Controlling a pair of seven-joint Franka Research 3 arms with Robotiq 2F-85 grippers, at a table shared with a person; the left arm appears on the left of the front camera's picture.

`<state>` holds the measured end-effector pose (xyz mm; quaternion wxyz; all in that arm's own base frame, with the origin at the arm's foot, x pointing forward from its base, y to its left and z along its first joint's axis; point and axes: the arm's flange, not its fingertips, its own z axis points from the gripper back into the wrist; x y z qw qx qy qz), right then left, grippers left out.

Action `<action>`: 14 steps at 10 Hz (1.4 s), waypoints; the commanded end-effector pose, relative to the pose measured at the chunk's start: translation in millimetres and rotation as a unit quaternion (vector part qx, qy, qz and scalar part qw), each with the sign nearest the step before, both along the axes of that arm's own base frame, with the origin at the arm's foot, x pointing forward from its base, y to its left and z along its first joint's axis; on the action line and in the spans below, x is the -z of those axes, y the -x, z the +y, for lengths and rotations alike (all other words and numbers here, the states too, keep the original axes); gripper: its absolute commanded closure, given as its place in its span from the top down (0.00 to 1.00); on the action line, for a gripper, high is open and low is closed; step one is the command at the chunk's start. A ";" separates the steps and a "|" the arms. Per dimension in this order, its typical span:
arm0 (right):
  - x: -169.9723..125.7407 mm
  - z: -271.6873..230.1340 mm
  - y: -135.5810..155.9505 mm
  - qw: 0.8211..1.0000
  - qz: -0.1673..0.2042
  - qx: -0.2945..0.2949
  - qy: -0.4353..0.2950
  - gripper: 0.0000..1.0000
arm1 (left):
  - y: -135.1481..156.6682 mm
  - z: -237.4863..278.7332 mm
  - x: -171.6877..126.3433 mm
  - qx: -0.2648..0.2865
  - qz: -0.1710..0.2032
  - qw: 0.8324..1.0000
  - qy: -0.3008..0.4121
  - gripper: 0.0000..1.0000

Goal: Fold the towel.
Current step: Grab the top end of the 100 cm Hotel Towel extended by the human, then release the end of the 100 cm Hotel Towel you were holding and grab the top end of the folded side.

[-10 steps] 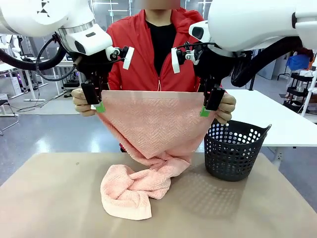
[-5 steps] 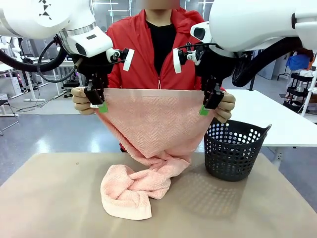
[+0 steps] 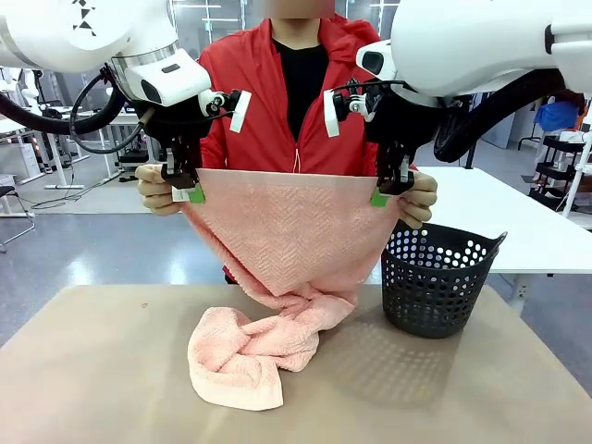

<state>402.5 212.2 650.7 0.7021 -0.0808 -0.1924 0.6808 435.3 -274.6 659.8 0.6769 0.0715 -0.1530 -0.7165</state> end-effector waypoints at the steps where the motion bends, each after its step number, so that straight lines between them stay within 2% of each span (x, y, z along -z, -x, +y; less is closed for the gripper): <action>1: 1.1 -2.4 1.4 1.000 -0.008 0.009 0.003 0.00 | 3.8 6.6 0.6 0.009 0.001 1.000 0.007 0.00; 3: 10.9 -8.9 -4.7 1.000 -0.001 0.007 -0.016 0.00 | 8.0 20.0 12.8 0.007 0.016 1.000 0.025 0.00; 4: 0.1 -0.1 0.0 1.000 0.000 0.001 -0.001 0.00 | 0.0 1.1 1.0 -0.001 0.002 1.000 0.002 0.00; 14: 0.1 -0.1 0.0 1.000 0.000 0.001 -0.001 0.00 | 0.0 1.1 1.0 -0.001 0.002 1.000 0.002 0.00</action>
